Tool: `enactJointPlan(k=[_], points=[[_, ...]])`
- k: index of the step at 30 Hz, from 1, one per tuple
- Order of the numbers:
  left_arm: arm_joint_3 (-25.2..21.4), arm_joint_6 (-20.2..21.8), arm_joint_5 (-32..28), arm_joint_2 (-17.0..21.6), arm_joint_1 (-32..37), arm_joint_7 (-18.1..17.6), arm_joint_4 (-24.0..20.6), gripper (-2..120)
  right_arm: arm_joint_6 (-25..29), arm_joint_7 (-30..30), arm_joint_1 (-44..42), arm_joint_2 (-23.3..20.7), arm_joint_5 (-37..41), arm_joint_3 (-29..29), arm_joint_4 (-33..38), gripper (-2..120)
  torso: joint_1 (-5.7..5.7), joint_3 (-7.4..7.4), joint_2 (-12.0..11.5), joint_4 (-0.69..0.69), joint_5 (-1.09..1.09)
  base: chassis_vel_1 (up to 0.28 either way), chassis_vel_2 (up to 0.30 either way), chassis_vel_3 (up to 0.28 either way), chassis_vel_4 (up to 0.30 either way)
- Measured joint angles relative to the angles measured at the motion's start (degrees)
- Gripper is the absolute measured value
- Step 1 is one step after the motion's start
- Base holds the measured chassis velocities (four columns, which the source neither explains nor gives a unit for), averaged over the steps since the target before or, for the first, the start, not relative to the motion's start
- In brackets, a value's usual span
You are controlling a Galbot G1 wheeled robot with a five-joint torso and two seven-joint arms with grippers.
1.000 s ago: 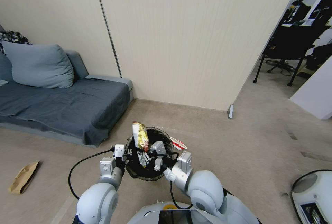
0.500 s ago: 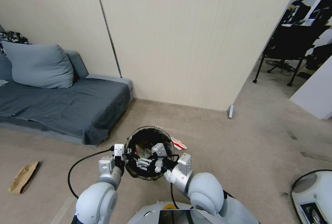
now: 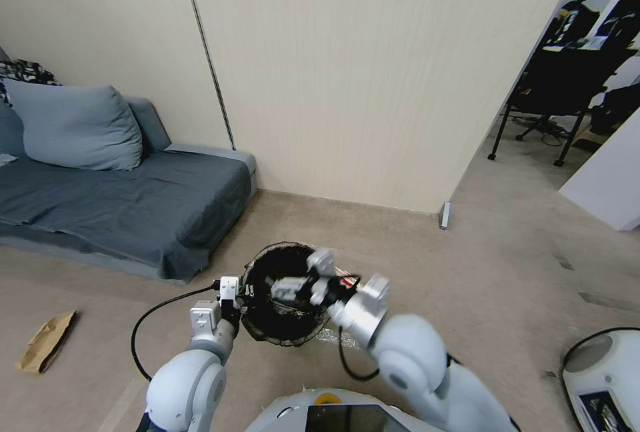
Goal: Pick up the trash bin, then pick up the garbage from the floor and place it into the trash bin.
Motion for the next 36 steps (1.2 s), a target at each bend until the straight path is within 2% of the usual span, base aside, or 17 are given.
enactJointPlan(k=[8,13,15,20,22,23,24,27,28,32,33,36], points=[[-0.01,0.00,0.02,0.02,0.04,0.01,0.00,2,0.85,-0.21,1.06,0.34,-0.67,3.56,-1.77,100,0.00,0.00,0.00,0.00,0.01,0.000,0.000,0.000,0.000],[-0.05,0.00,0.26,0.17,0.38,0.11,-0.04,2,1.96,-0.14,2.73,1.09,-0.17,11.01,-5.27,100,0.00,0.00,0.00,0.00,0.00,0.000,0.000,0.000,0.000],[-0.16,-0.02,0.60,-0.06,0.96,0.25,-0.27,2,2.74,0.82,2.82,0.64,2.04,18.03,-9.60,100,0.00,0.00,0.00,0.00,0.00,0.000,0.000,0.000,0.000],[-0.25,-0.06,0.70,-0.08,1.08,0.28,-0.37,2,5.19,-1.02,0.84,-1.19,0.18,19.71,-15.47,100,0.00,0.00,0.00,0.00,0.00,0.000,0.000,0.000,0.000],[-0.30,-0.06,0.71,-0.03,1.17,0.31,-0.56,2,6.96,-2.29,0.52,-1.94,-1.27,19.71,-21.07,100,0.00,0.00,0.00,0.00,0.01,0.000,0.000,0.000,0.000],[-0.33,-0.07,0.72,-0.01,1.25,0.32,-0.64,2,7.55,-3.87,0.82,-2.10,-1.85,19.71,-24.62,100,0.00,0.00,0.00,0.00,0.00,0.000,0.000,0.000,0.000],[-0.33,-0.07,0.72,-0.01,1.25,0.32,-0.64,2,7.55,-3.87,0.82,-2.10,-1.85,19.71,-24.62,100,0.00,0.00,0.00,0.00,0.00,0.000,0.000,0.000,0.000],[-0.40,-0.07,0.73,0.04,1.33,0.34,-0.78,2,8.90,-9.98,1.48,-2.09,-4.86,19.50,-32.21,100,0.00,0.00,0.00,0.00,0.00,0.000,0.000,0.000,0.000],[-0.40,-0.07,0.73,0.04,1.33,0.34,-0.78,2,8.90,-9.98,1.48,-2.09,-4.86,19.50,-32.21,100,0.00,0.00,0.00,0.00,0.00,0.000,0.000,0.000,0.000],[-0.56,-0.07,0.70,0.23,1.35,0.37,-1.09,2,10.59,-17.54,1.88,-1.90,-8.92,18.43,-37.84,100,0.00,0.00,0.00,0.01,0.00,0.000,0.000,0.000,0.000],[-0.56,-0.07,0.70,0.23,1.35,0.37,-1.09,2,10.59,-17.54,1.88,-1.90,-8.92,18.43,-37.84,100,0.00,0.00,0.00,0.01,0.00,0.000,0.000,0.000,0.000],[-0.57,-0.03,0.62,0.26,1.26,0.44,-1.17,2,13.35,-25.88,2.39,-1.87,-12.10,17.97,-41.95,100,0.00,0.00,0.00,0.00,0.00,0.000,0.000,0.000,0.000]])
